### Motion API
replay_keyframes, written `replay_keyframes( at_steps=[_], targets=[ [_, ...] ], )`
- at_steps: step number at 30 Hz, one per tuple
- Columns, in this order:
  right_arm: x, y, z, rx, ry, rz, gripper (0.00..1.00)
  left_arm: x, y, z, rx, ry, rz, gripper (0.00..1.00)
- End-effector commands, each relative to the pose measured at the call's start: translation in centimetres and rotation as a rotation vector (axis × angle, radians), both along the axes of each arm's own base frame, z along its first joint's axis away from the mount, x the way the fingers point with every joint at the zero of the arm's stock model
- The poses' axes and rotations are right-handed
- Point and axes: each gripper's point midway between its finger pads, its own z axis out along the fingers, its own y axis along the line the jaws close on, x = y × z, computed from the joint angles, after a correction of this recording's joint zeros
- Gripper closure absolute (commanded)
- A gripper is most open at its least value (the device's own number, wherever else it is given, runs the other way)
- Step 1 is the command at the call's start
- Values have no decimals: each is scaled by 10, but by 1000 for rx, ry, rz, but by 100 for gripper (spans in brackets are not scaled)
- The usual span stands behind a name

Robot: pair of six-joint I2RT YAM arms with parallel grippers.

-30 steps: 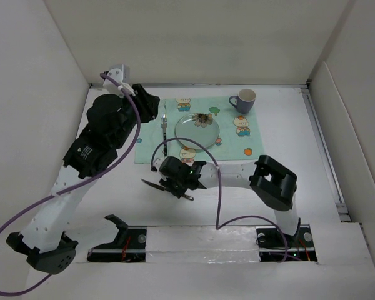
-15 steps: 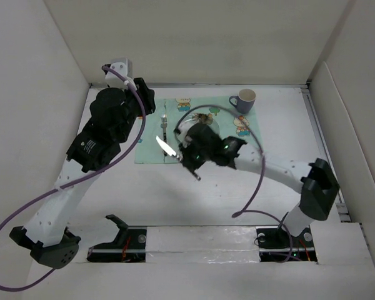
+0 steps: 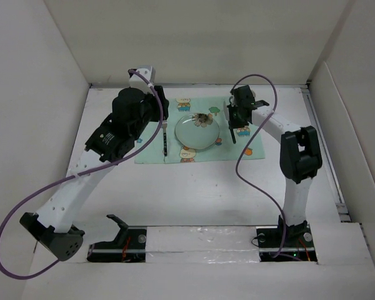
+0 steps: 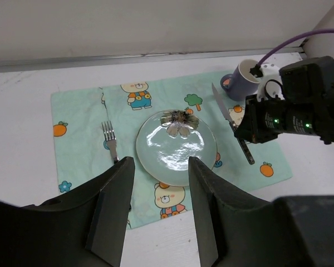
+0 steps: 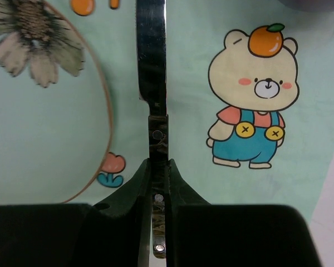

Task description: Set the dinner table for one person

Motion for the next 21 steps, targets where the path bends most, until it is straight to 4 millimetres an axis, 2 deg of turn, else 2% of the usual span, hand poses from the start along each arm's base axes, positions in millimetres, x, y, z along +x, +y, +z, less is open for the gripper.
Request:
replay_keyframes(
  at_steps=[1,7,16,17,20,21],
  targets=[
    [19,2,21,6,-35,15,100,-5,-3,17,-40,-65,-28,59],
    [26,-14,-9,-34,27,-64,100,-6,-5,3,-29,-36,-39,59],
    [24,-20,-29,-18,67,-141,100,-2,-12,-2,-37,-15,-57,59],
    [24,-20,-29,-15,63,-141,91,-1,-13,-4,-37,-12,-58,59],
    [24,-20,-31,-15,65,-141,78,0,-14,-7,-32,1,-57,59],
    [23,-19,-28,-9,57,-137,70,0,-15,-8,-36,5,-56,59]
  ],
)
